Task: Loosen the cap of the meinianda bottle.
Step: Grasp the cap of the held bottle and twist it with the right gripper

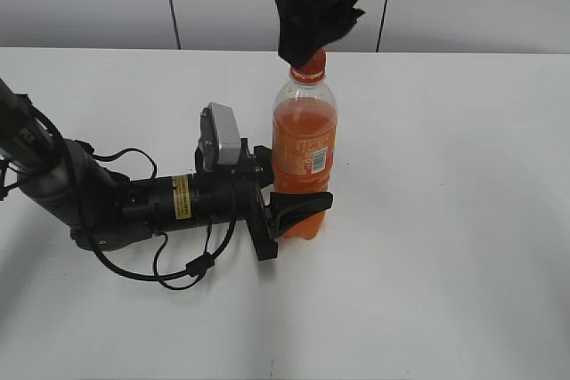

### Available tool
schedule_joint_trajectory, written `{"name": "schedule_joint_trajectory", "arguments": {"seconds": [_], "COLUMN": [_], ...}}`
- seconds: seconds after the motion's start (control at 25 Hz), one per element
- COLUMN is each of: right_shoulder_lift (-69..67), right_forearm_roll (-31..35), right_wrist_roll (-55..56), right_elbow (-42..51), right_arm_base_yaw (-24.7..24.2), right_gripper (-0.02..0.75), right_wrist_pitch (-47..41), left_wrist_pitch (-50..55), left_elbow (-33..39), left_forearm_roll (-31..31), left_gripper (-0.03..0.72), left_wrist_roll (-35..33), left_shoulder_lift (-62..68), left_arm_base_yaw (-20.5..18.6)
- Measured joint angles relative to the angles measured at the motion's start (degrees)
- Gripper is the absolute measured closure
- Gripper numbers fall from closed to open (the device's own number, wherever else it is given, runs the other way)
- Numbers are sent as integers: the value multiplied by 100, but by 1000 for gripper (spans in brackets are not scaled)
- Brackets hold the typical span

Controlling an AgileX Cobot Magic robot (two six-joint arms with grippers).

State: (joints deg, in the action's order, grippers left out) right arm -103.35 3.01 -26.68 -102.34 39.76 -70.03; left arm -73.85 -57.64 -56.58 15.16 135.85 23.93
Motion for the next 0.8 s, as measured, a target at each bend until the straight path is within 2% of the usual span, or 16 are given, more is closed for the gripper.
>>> {"name": "schedule_joint_trajectory", "arguments": {"seconds": [0.16,0.32,0.48,0.8], "right_shoulder_lift": [13,13,13,24], "right_forearm_roll": [-74,-50,108,235], "right_wrist_roll": [1839,2842,3272,3410], "right_elbow": [0,0,0,0], "right_arm_base_yaw": [0,0,0,0], "right_gripper": [159,158,157,155], "right_wrist_pitch": [0,0,0,0], "left_wrist_pitch": [0,0,0,0], "left_elbow": [0,0,0,0], "left_forearm_roll": [0,0,0,0], "left_gripper": [293,293,293,293], "left_wrist_roll": [0,0,0,0], "left_shoulder_lift": [0,0,0,0], "left_arm_base_yaw": [0,0,0,0]}}
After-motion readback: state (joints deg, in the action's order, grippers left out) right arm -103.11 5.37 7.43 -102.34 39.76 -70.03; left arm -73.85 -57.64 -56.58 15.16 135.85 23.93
